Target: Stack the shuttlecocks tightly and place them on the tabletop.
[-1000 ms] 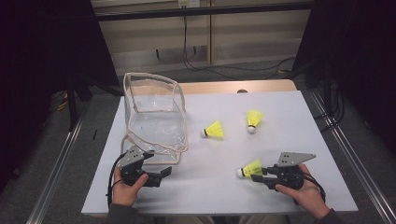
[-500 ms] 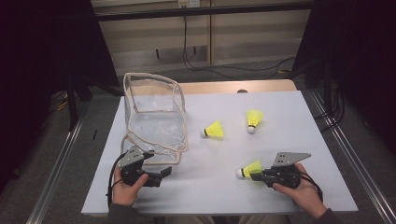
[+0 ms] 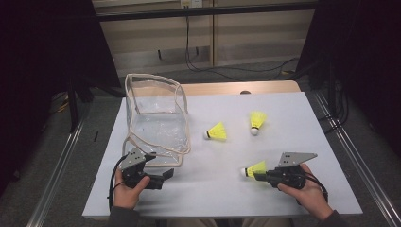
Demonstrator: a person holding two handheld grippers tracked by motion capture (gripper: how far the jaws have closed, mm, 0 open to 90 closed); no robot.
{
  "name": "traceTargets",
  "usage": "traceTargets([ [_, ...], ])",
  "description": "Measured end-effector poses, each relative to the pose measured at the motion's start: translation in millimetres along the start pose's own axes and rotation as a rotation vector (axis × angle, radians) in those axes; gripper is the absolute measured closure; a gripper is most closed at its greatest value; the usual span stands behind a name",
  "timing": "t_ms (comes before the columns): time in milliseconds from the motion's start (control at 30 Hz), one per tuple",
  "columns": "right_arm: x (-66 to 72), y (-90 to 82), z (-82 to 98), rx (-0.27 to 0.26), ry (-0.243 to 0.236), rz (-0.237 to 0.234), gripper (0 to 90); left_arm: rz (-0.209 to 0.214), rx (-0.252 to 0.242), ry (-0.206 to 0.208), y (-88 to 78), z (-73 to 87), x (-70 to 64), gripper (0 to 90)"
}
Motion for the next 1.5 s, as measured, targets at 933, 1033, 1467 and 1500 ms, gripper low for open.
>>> traceTargets([
  [933,-10.4,-5.1,-34.1,-0.082,0.008,0.013,87.7,0.004,-0.004,0.006,-0.5,-1.1,-0.6,3.6],
  [1033,-10.6,-3.6,-36.6,-0.084,0.007,0.014,87.7,0.004,-0.004,0.006,-0.6,-1.1,-0.7,3.6],
  [1467,-12.4,2.2,-43.9,-0.09,0.01,0.017,87.7,0.002,-0.006,0.004,-1.6,-1.6,-0.8,3.6],
  [1500,-12.7,2.5,-44.4,-0.09,0.005,0.016,87.8,0.002,-0.006,0.005,-1.6,-1.8,-0.7,3.6],
])
Point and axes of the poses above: each handheld gripper's, and its own axes: y roughly forward along the jaws, z roughly out of its underside, x roughly to its left, the point moved 10 cm from there along y, roughly forward along the jaws, and after that the axes turned 10 degrees about y, right-handed, at the moved point
